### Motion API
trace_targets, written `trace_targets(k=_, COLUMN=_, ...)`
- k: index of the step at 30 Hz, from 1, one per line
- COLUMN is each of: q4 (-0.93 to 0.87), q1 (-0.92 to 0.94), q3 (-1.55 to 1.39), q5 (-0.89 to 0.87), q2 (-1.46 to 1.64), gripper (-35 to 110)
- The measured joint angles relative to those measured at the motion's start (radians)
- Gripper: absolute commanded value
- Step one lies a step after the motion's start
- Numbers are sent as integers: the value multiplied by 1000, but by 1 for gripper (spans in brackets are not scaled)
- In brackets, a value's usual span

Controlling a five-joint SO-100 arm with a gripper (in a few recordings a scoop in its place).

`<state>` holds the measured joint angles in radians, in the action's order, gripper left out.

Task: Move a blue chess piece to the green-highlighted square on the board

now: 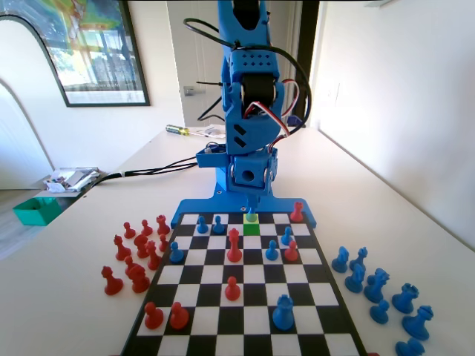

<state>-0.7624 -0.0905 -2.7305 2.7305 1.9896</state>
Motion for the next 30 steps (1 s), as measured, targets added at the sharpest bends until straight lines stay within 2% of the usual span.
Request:
trace_targets(k=12, q4=-129, q1=0, q3=149, q5=-71, q2=-21, gripper=1)
trace_targets(k=30, q4=-3, q1=0, q3=164, q5=-92, q2=-141, gripper=1)
